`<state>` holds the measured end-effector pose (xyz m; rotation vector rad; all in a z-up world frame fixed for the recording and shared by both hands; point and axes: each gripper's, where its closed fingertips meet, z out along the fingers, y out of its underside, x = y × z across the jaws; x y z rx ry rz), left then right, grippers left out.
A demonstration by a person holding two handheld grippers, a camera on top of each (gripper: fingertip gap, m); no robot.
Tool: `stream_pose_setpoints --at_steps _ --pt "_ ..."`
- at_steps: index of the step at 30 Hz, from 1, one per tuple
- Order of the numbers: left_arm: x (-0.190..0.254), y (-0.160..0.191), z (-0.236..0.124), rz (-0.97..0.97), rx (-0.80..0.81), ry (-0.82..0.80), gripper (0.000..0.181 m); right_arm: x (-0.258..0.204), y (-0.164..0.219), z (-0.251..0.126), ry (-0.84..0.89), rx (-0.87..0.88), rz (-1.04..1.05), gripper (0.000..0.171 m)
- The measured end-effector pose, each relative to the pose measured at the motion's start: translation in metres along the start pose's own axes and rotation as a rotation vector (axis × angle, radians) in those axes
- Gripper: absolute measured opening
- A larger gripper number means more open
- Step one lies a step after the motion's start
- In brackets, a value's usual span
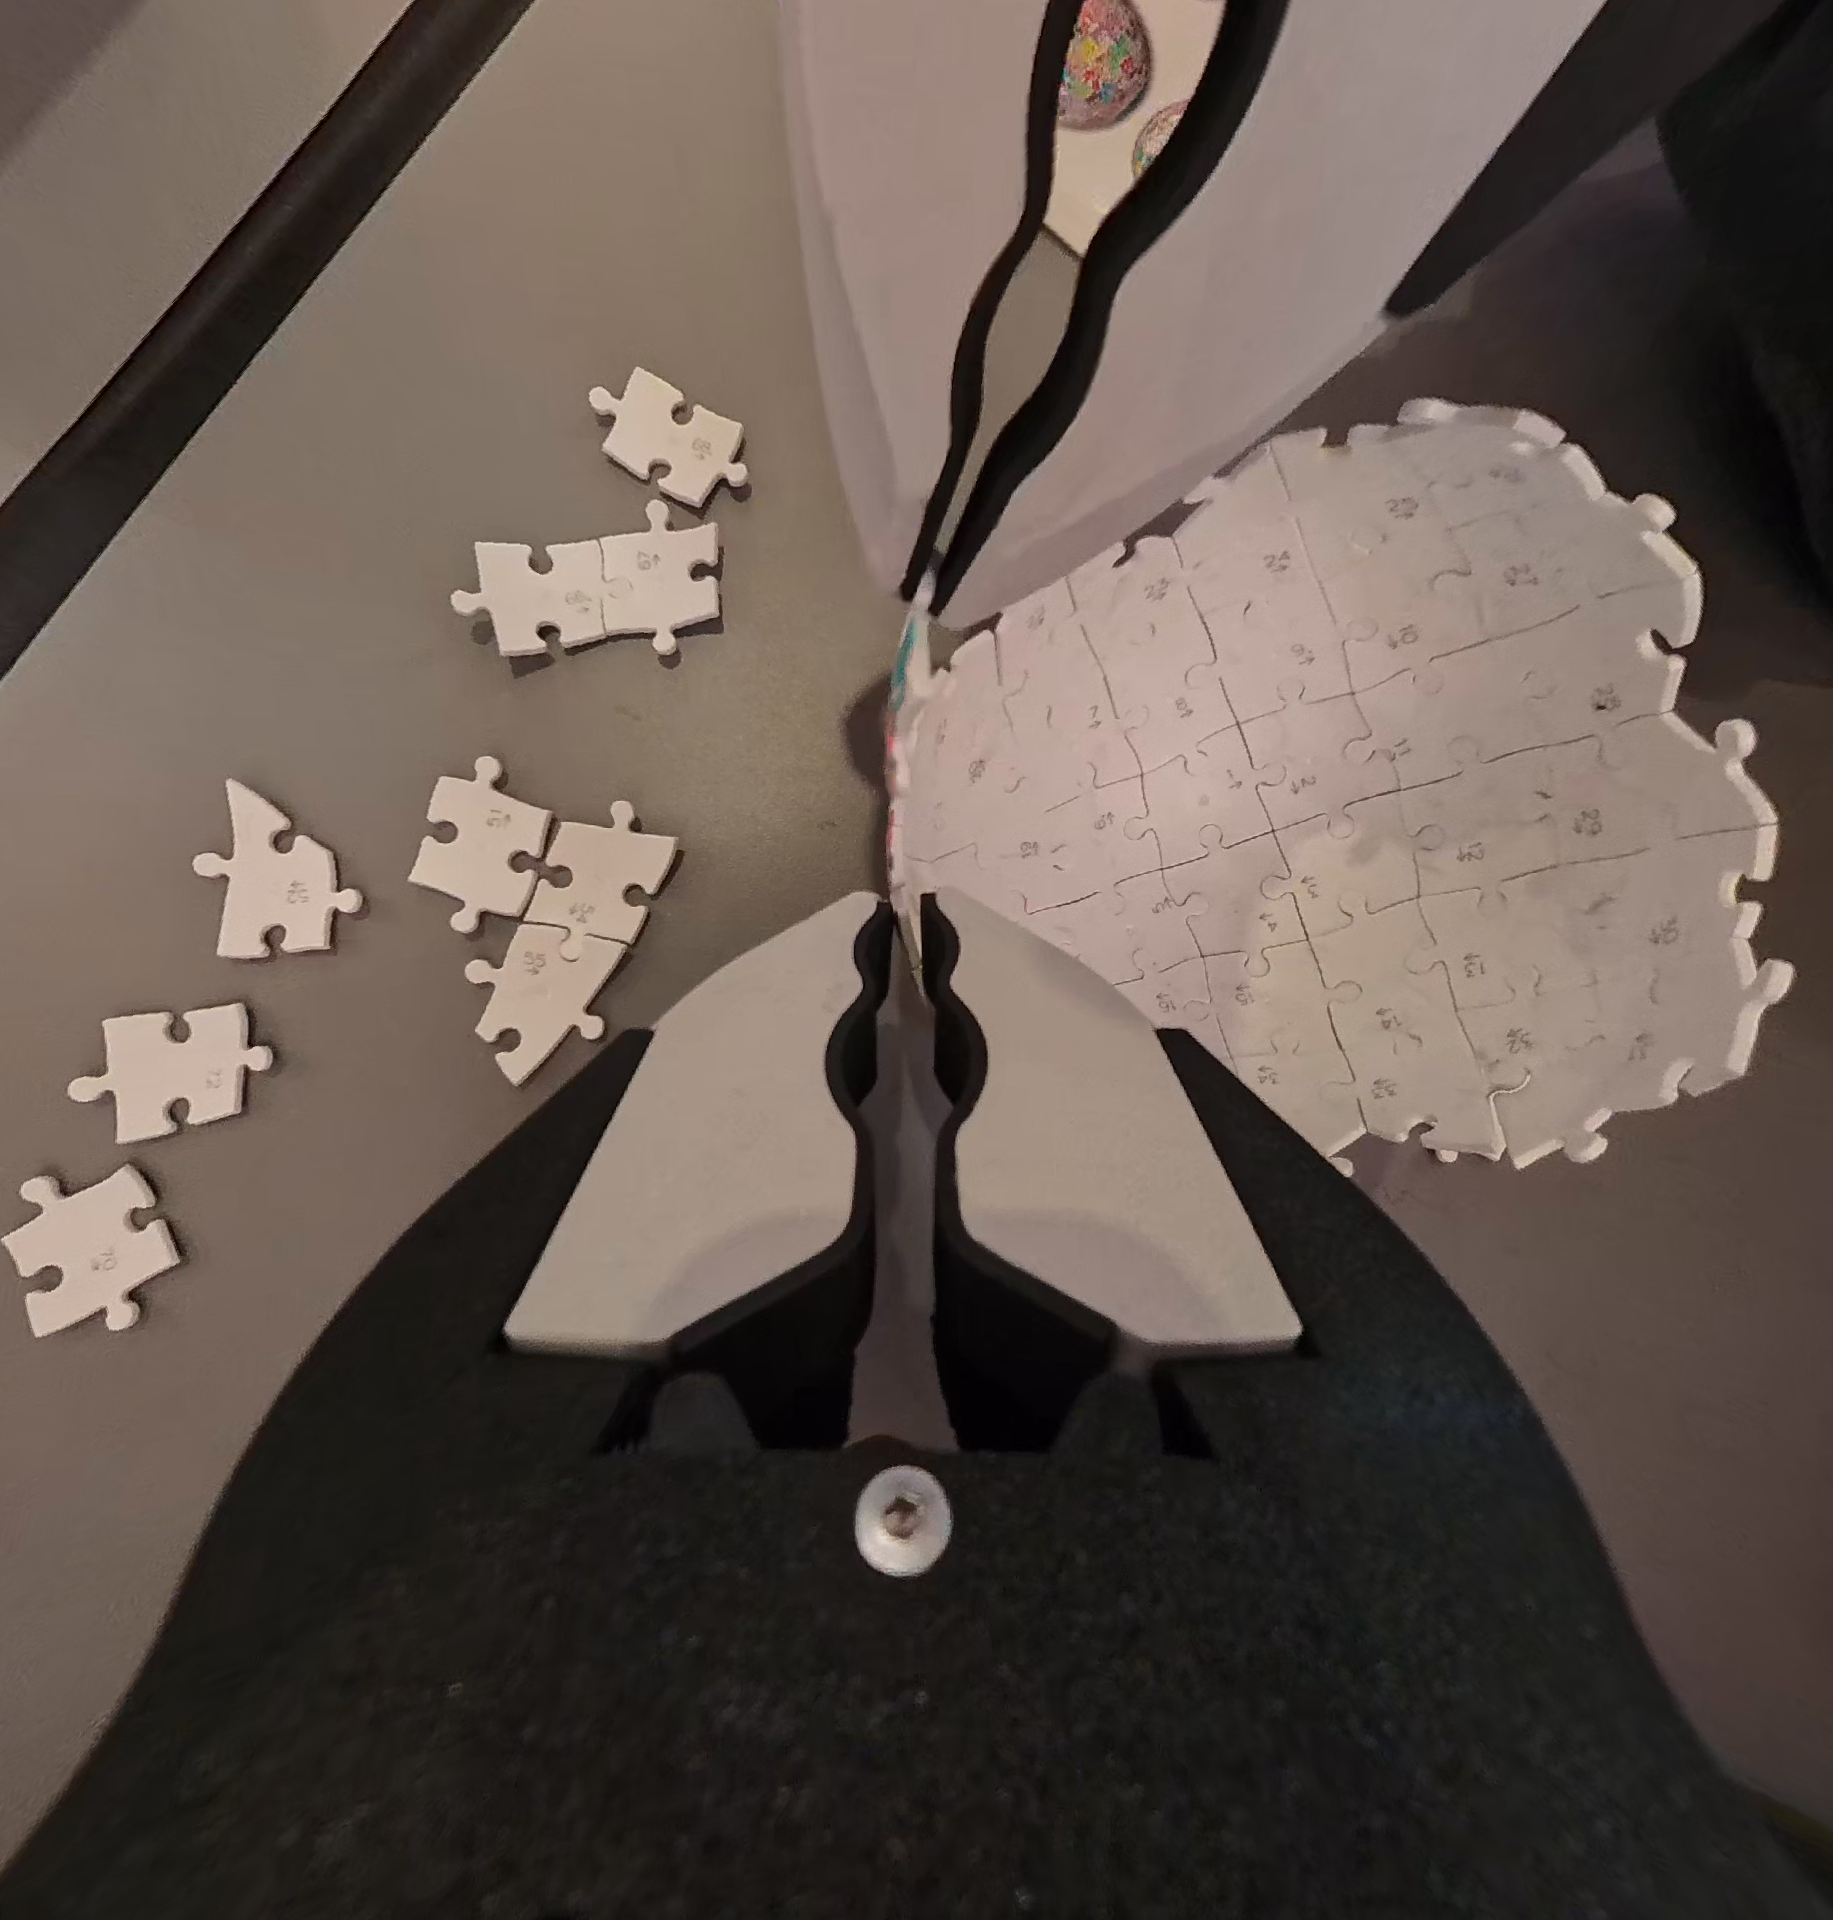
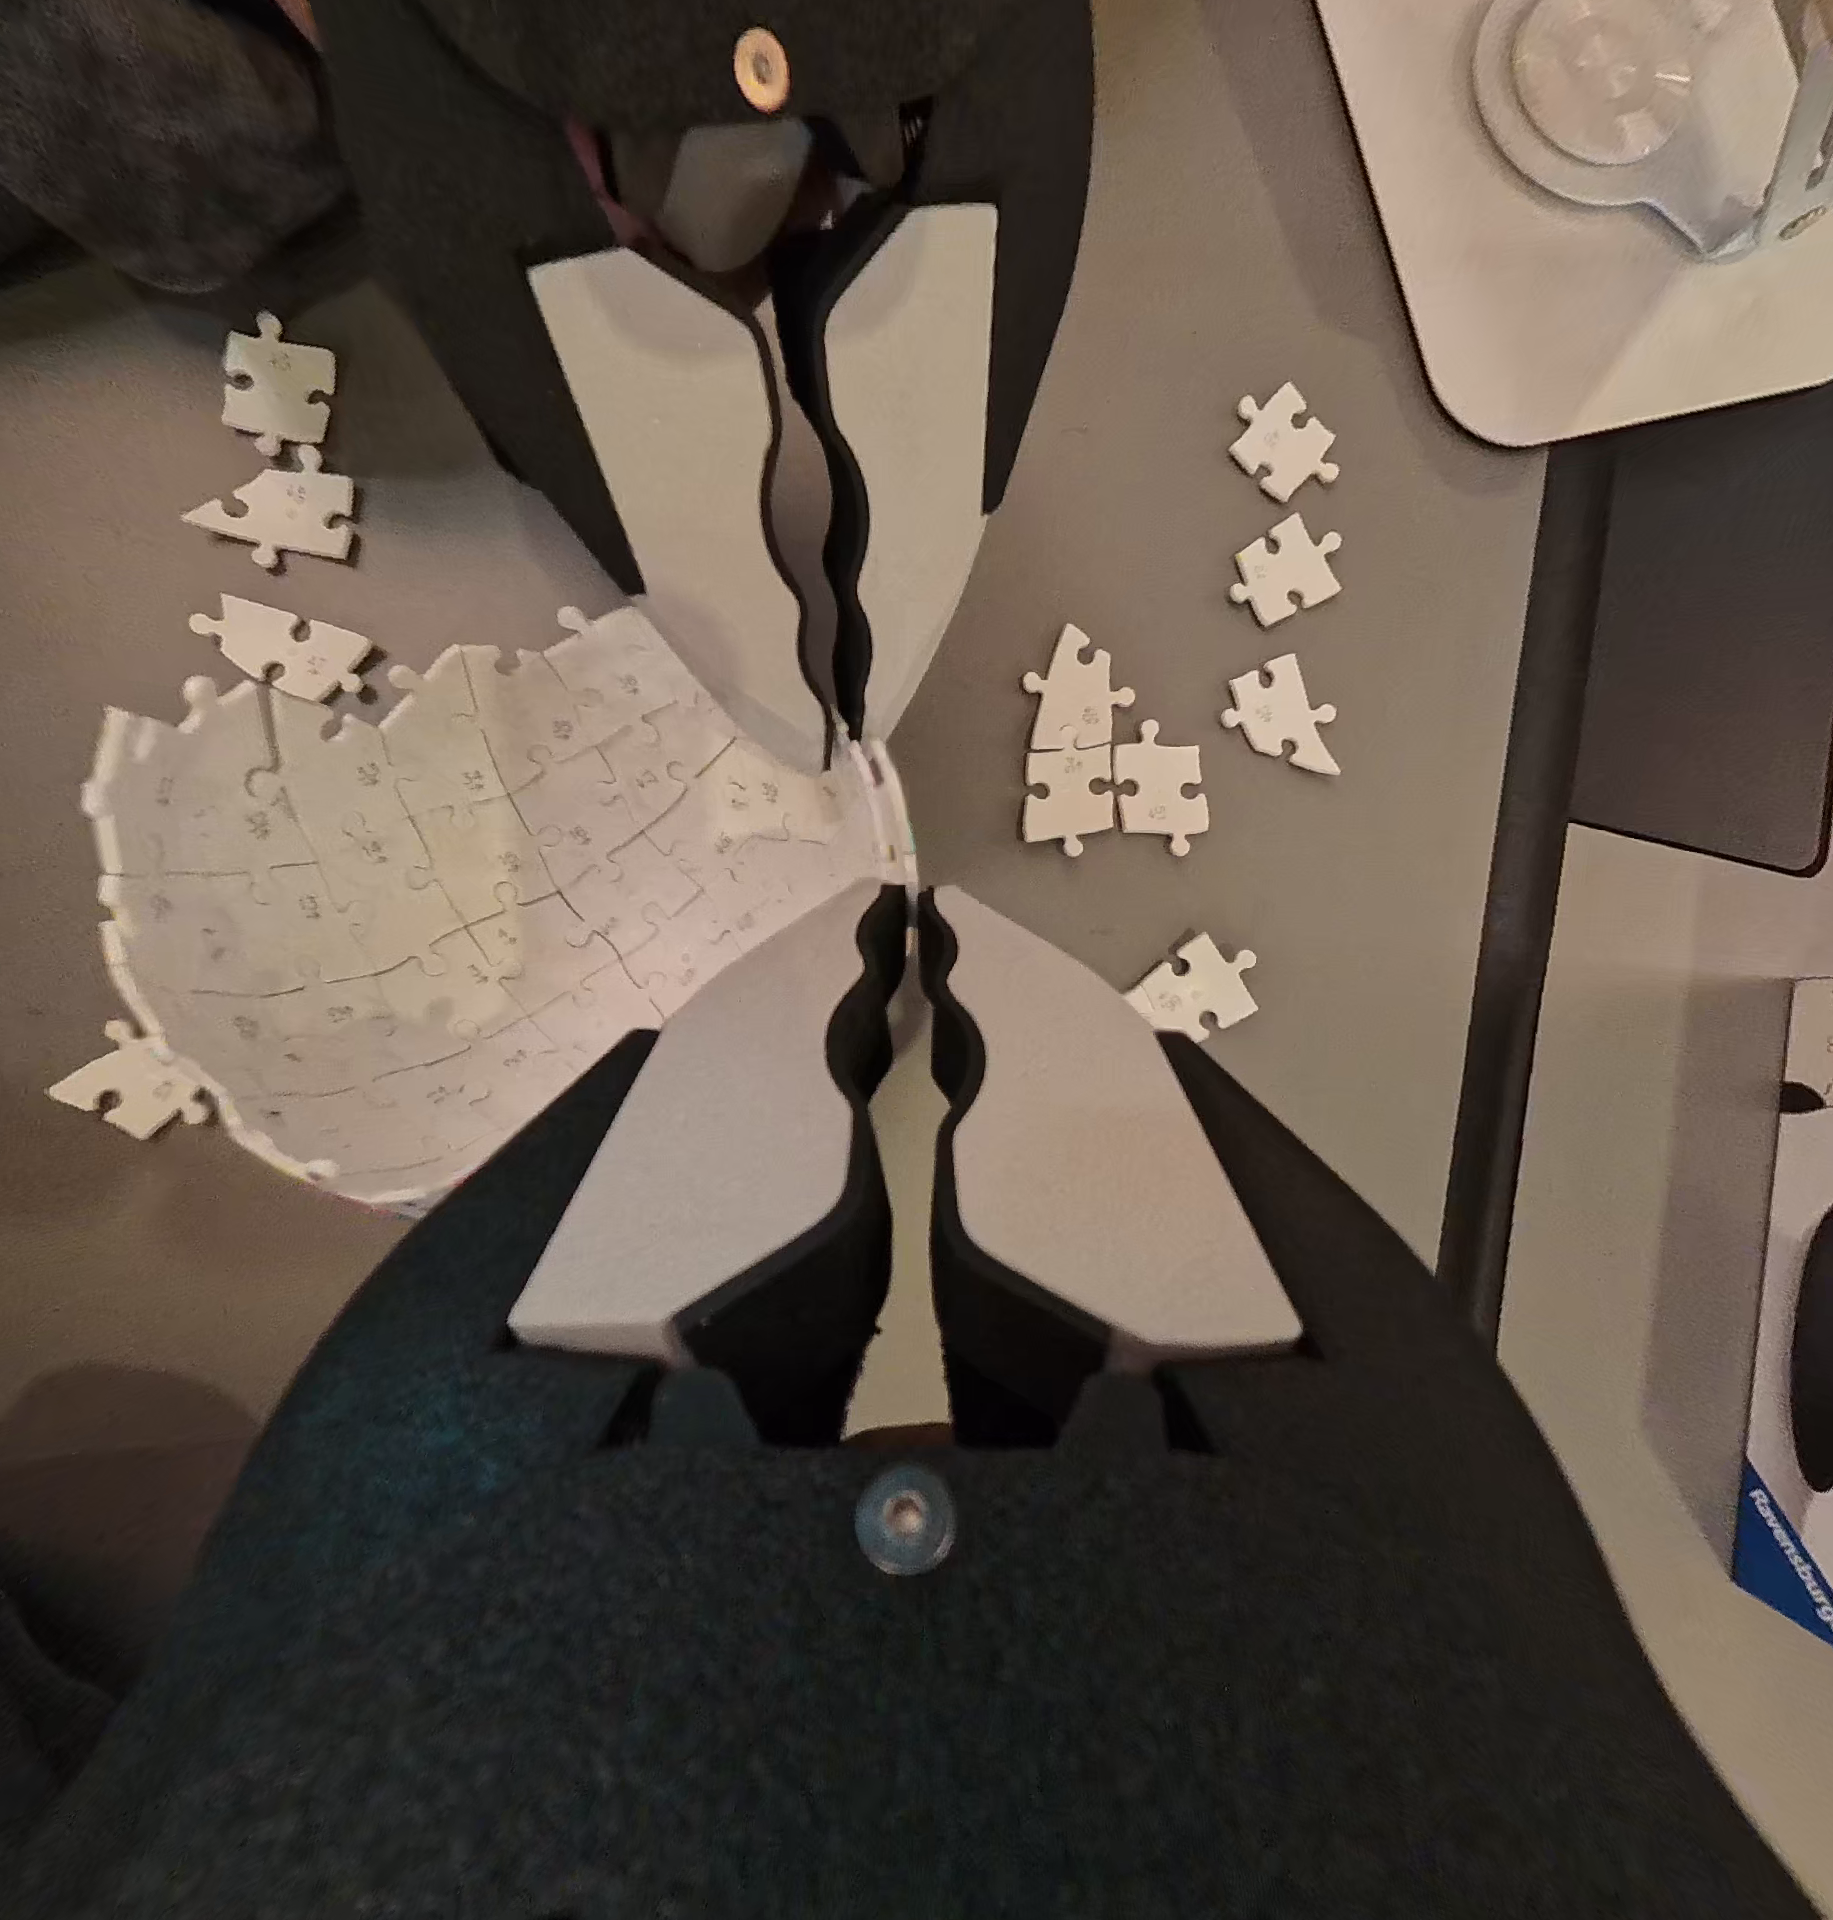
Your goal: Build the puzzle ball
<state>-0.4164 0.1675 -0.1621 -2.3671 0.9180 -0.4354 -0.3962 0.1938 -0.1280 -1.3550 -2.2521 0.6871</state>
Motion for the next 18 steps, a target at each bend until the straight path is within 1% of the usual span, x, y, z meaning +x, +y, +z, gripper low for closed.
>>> stream_pose_setpoints --at_steps 18 --pt "-0.0011 0.0016 0.0012 0.002 -0.012 -0.011 0.004 -0.0029 0.0059 0.0054 0.005 -0.027 -0.012 0.002"
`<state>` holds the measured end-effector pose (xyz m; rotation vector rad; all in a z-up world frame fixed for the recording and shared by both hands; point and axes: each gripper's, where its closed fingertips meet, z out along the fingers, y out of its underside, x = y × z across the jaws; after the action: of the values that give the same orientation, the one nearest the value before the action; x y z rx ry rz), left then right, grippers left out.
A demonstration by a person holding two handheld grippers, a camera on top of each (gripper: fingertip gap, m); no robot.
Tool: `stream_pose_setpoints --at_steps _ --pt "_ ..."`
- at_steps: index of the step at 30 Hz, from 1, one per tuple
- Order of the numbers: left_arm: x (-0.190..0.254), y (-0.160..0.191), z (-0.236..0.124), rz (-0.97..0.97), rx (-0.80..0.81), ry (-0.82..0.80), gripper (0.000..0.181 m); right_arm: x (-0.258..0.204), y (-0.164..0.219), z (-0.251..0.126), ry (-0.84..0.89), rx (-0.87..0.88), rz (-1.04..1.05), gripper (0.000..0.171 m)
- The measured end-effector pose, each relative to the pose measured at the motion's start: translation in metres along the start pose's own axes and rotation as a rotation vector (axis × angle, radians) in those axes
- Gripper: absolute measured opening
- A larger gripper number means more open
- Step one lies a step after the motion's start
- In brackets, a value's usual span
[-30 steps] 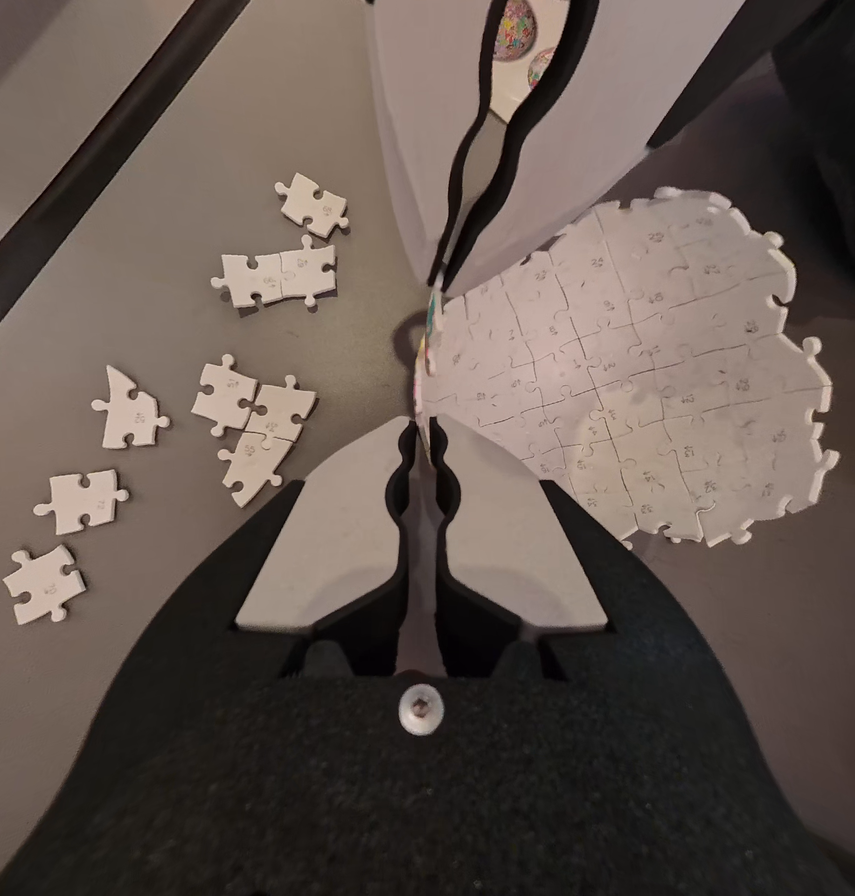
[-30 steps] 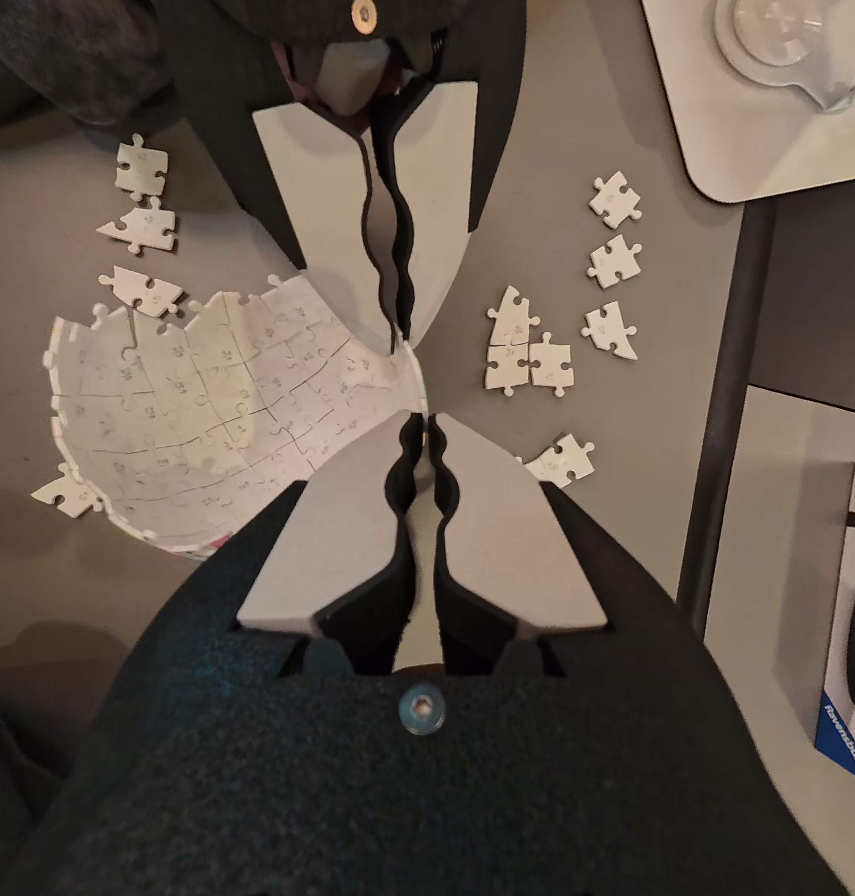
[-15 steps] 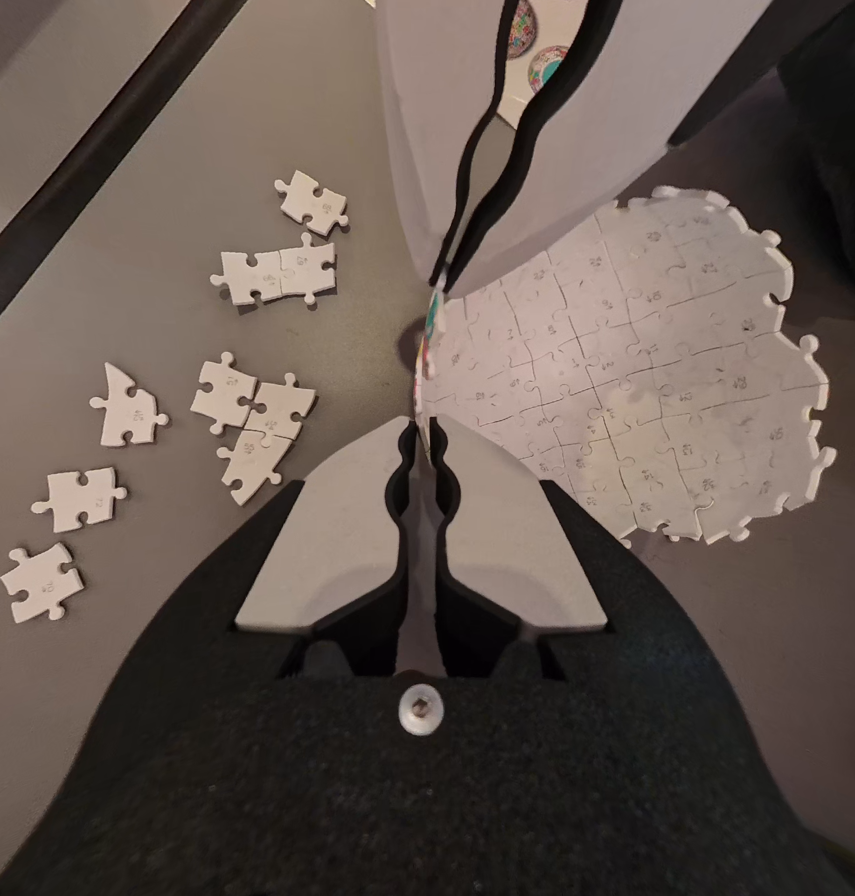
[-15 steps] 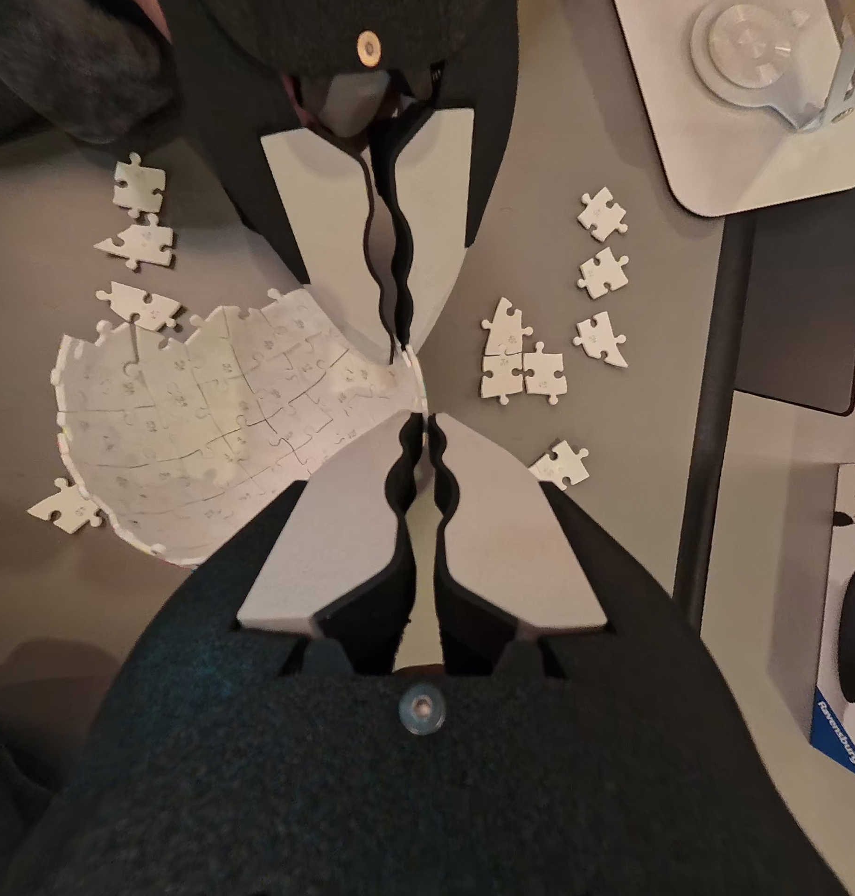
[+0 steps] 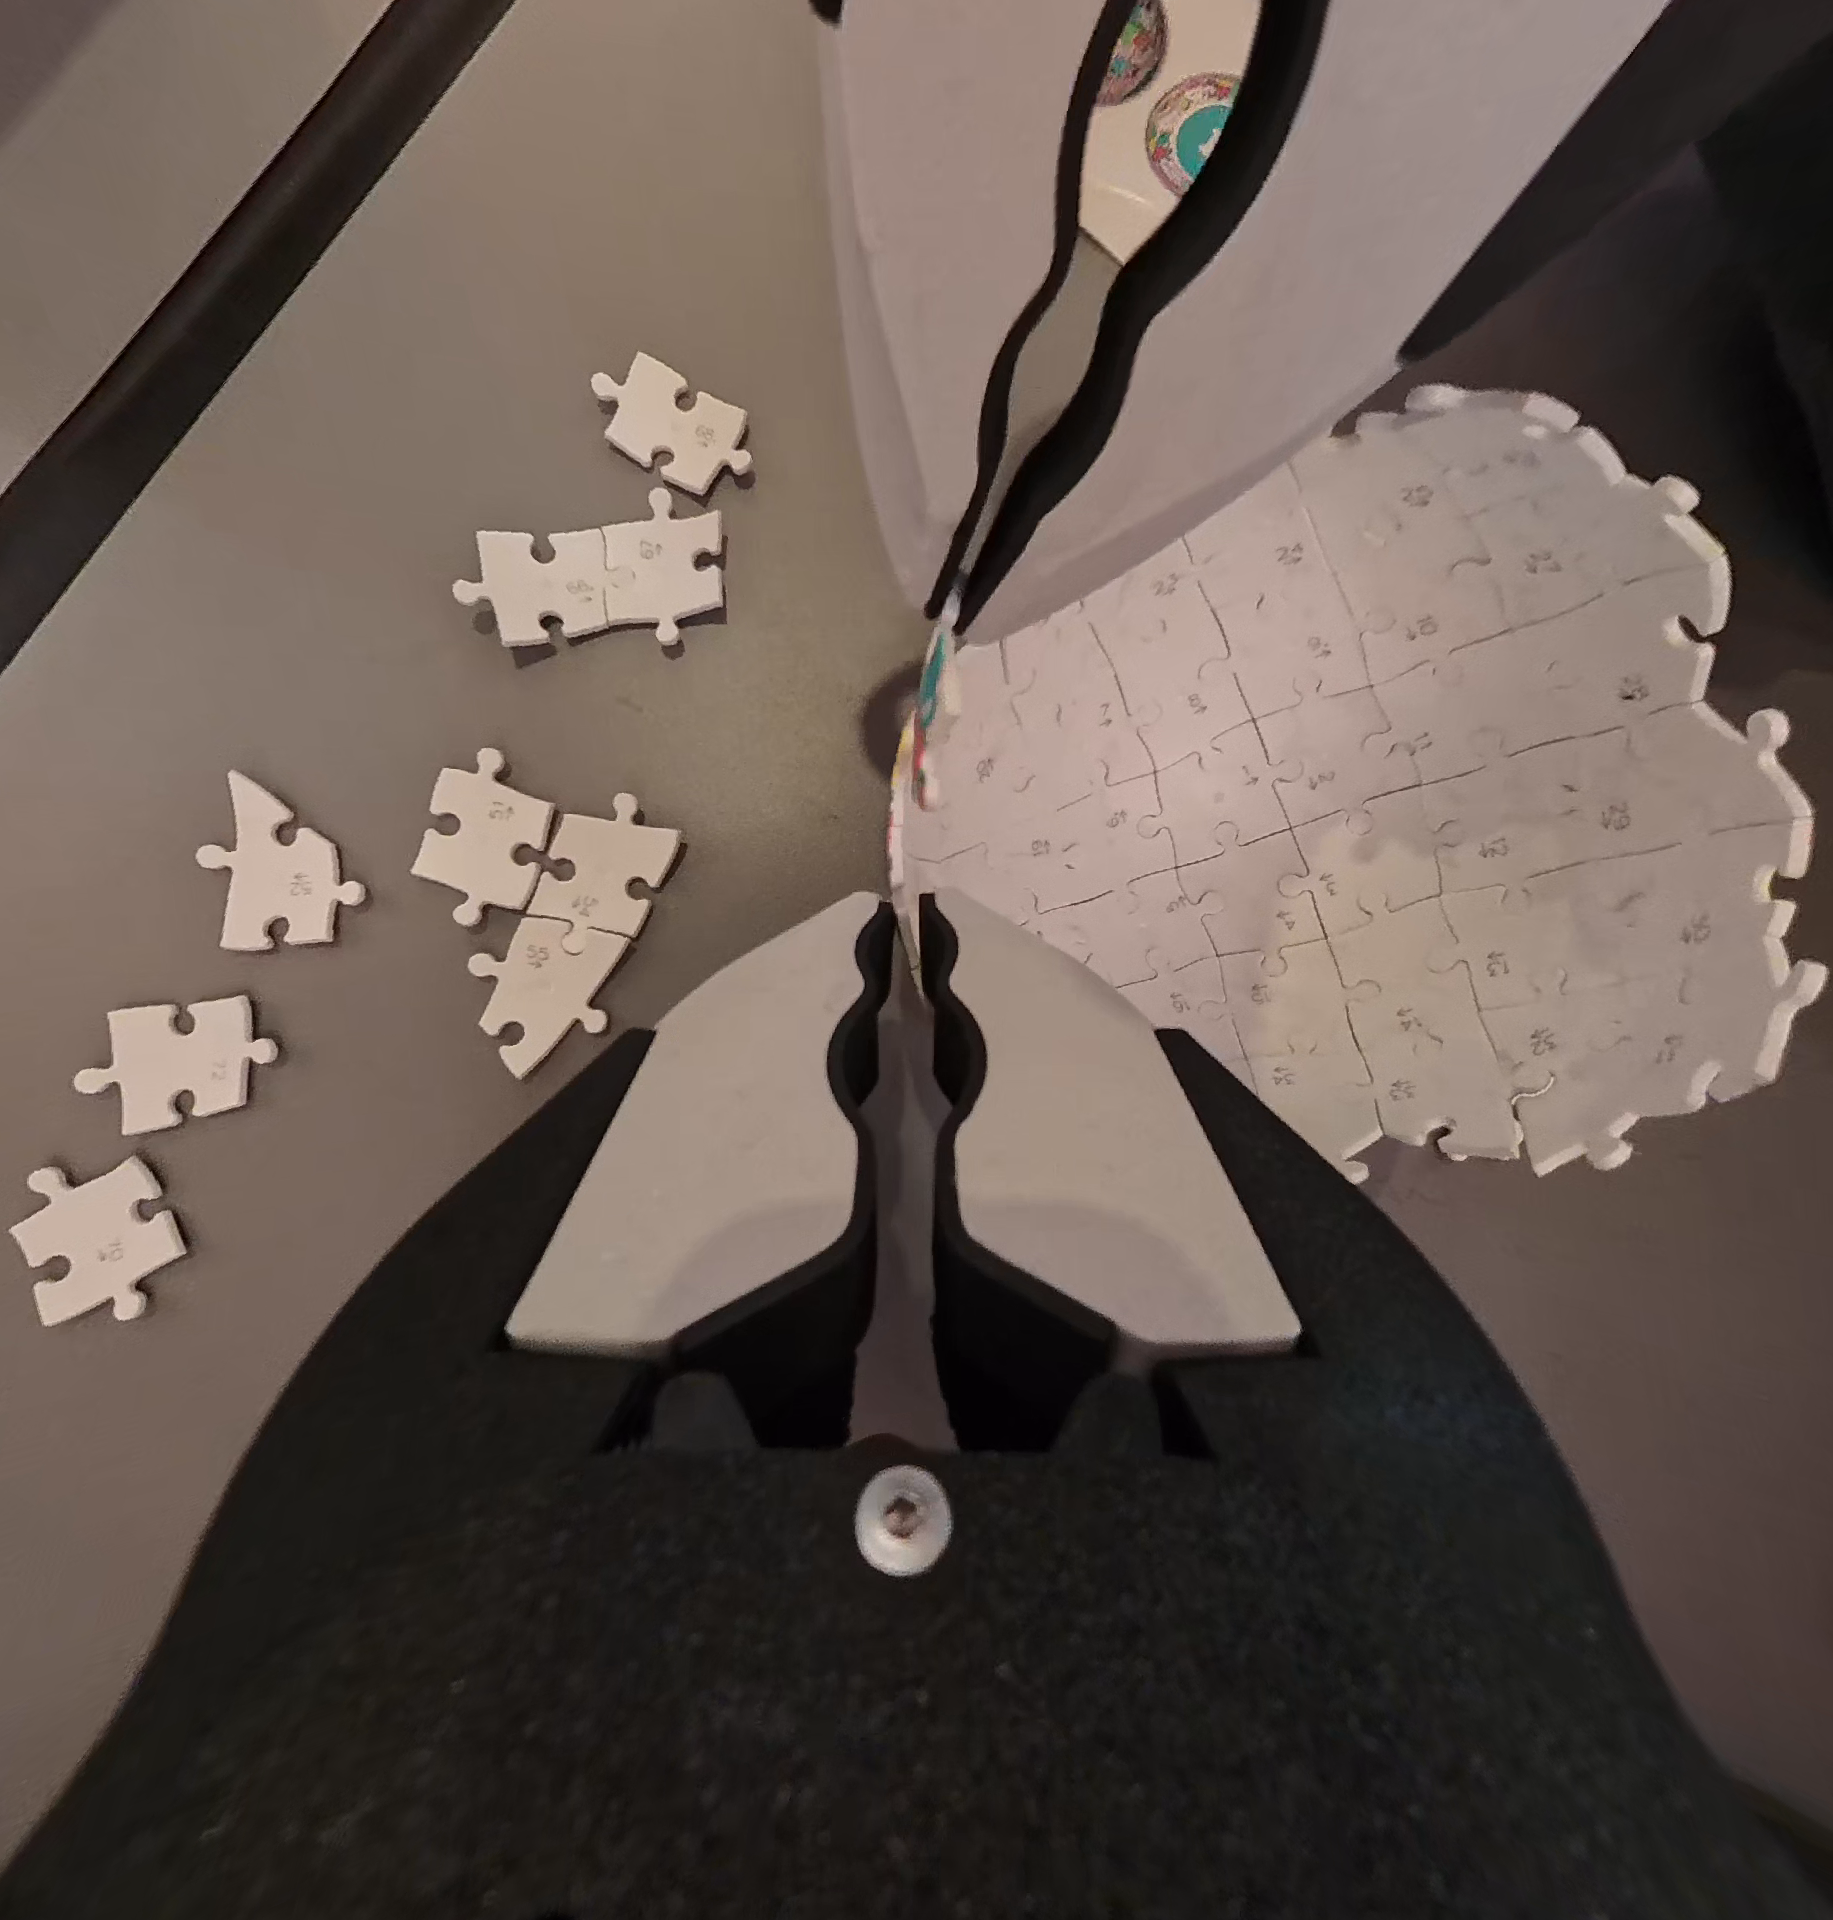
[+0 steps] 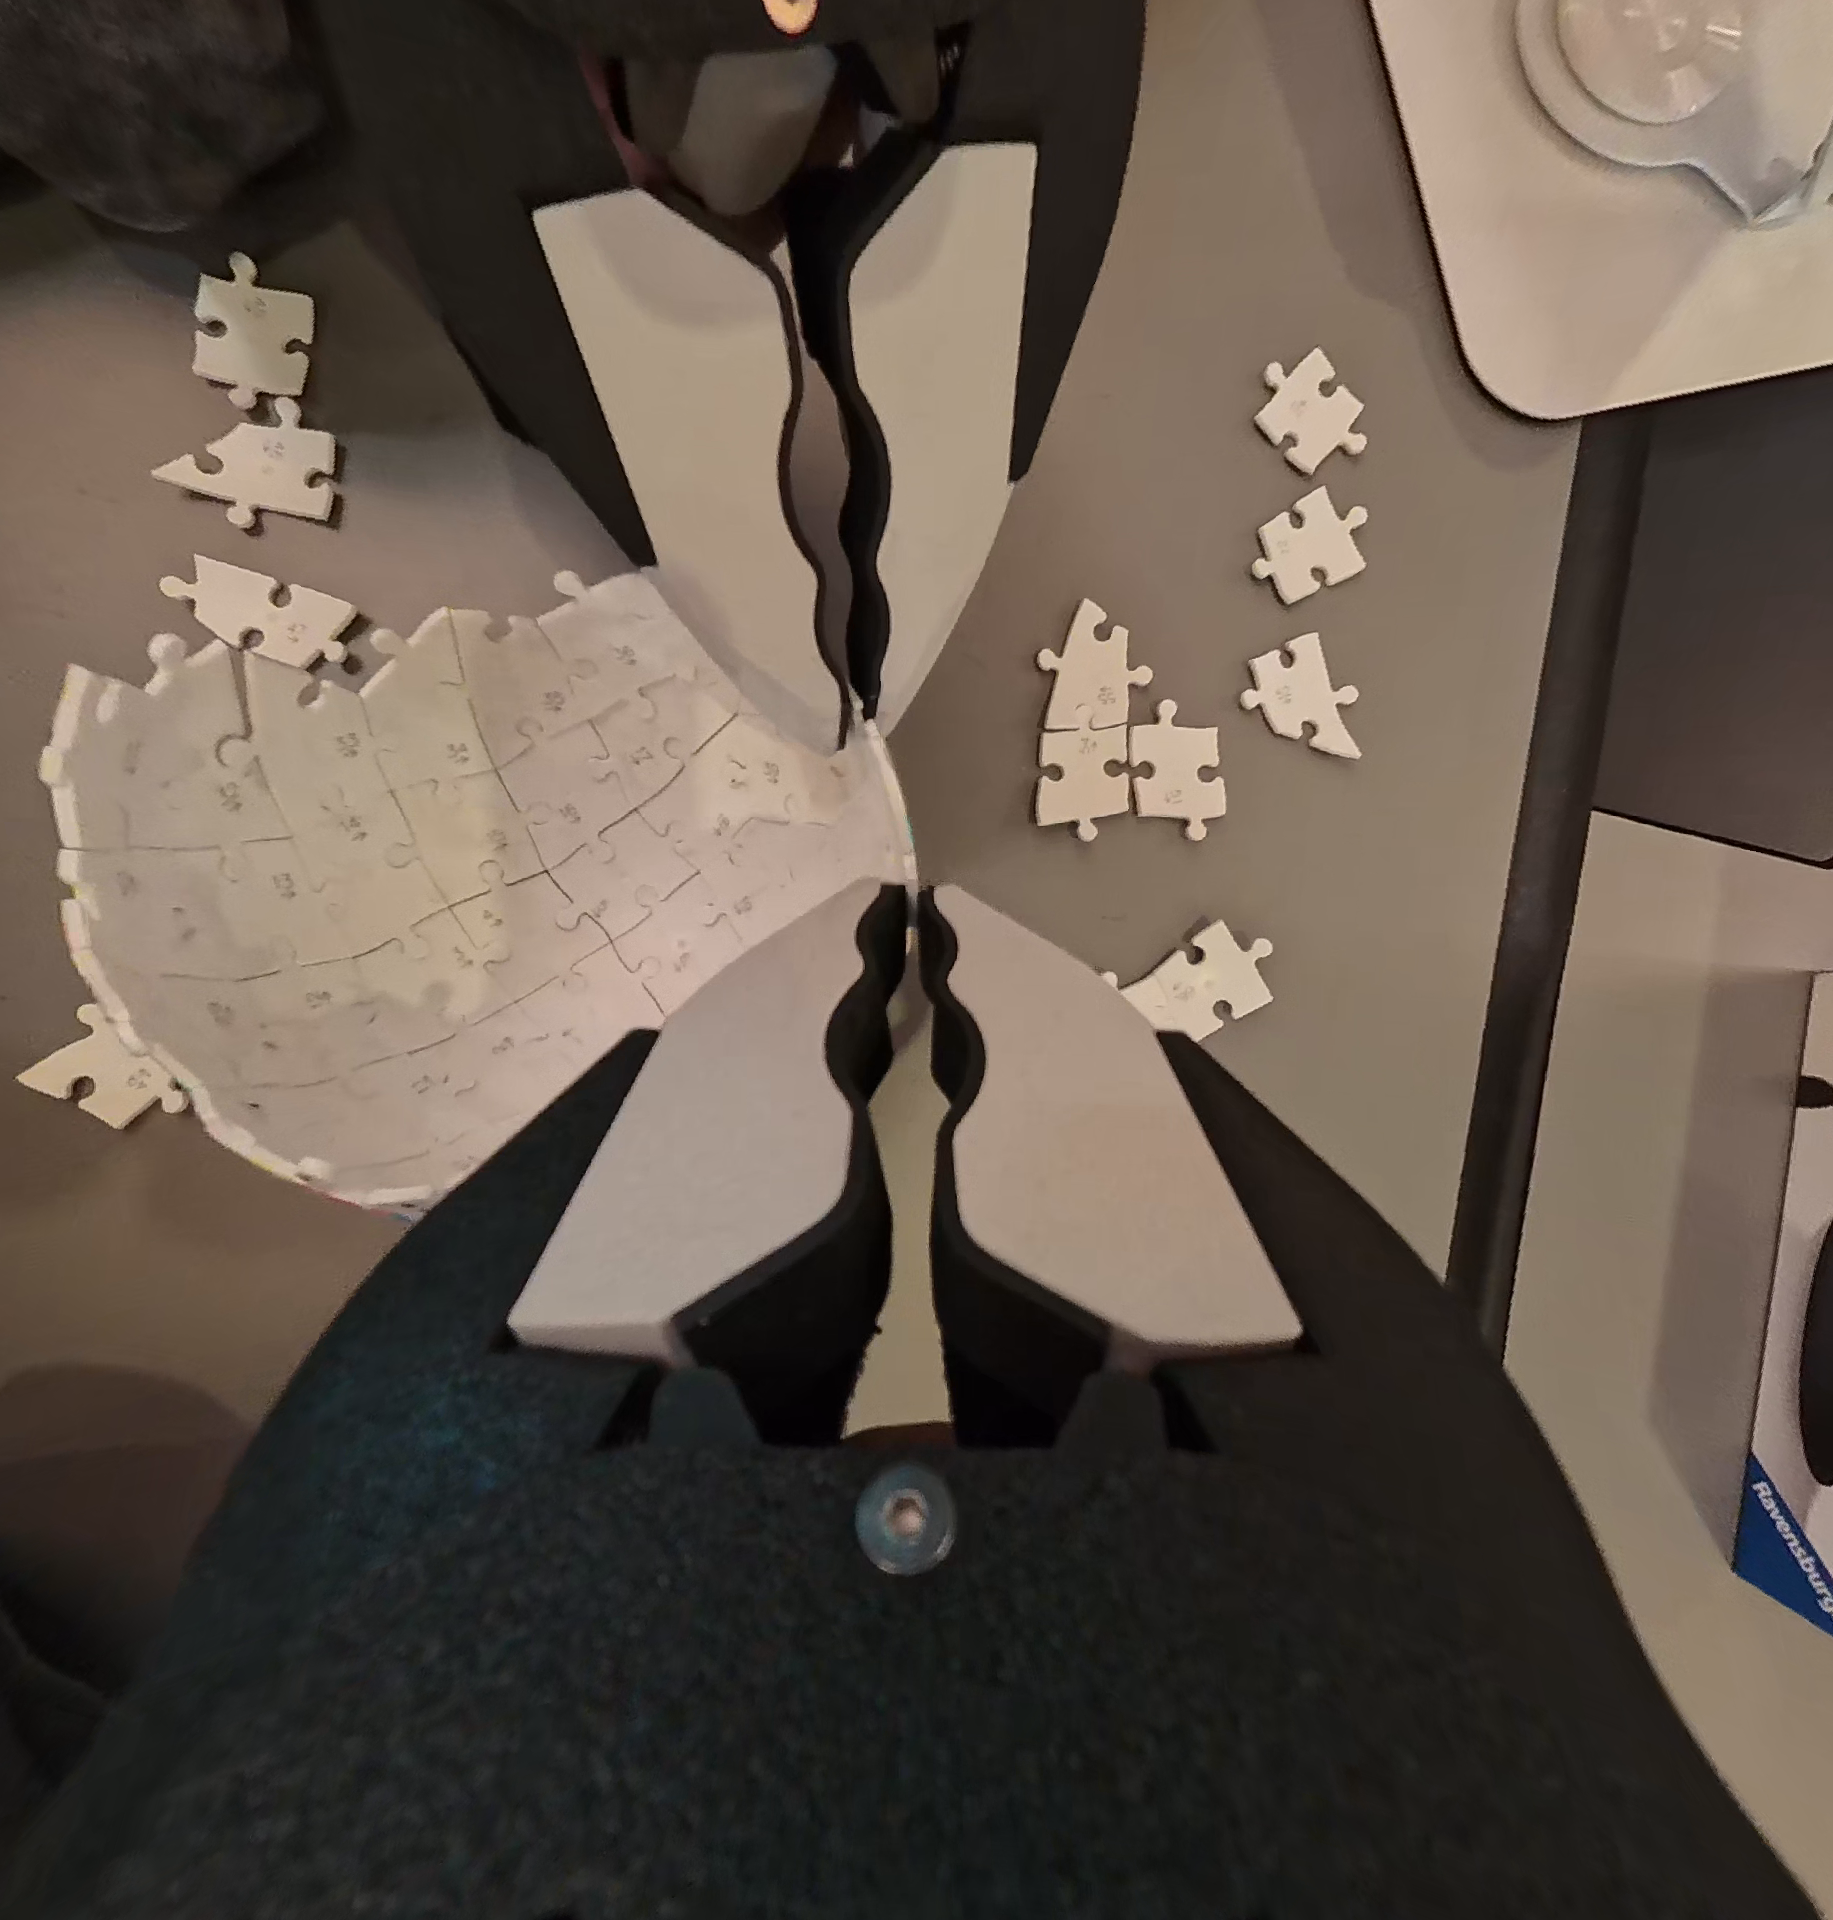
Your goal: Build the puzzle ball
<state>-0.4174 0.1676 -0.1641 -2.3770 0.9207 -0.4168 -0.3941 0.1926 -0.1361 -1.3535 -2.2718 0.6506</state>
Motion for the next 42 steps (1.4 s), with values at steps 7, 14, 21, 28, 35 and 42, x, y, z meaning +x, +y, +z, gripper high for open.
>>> stream_pose_setpoints --at_steps 7,14,21,28,35,42 --pt "-0.001 0.000 0.000 -0.005 0.001 -0.002 0.004 0.001 -0.003 0.001 0.003 0.019 0.011 0.002" --pt "-0.001 0.000 0.000 -0.005 0.003 -0.003 0.004 0.001 -0.003 0.003 0.010 0.018 0.011 0.002" --pt "0.001 -0.007 0.001 -0.008 0.037 0.007 0.014 0.003 -0.001 0.002 0.020 0.018 0.018 0.002" --pt "-0.002 -0.014 0.008 -0.038 0.075 0.003 0.018 0.003 -0.001 0.002 0.023 0.020 0.017 0.002" --pt "0.001 -0.019 0.010 -0.043 0.096 0.013 0.016 0.004 -0.002 0.002 0.036 0.016 0.002 0.002" --pt "-0.005 -0.028 0.000 -0.043 0.163 -0.019 0.005 0.006 -0.003 0.002 0.055 0.019 -0.009 0.002"
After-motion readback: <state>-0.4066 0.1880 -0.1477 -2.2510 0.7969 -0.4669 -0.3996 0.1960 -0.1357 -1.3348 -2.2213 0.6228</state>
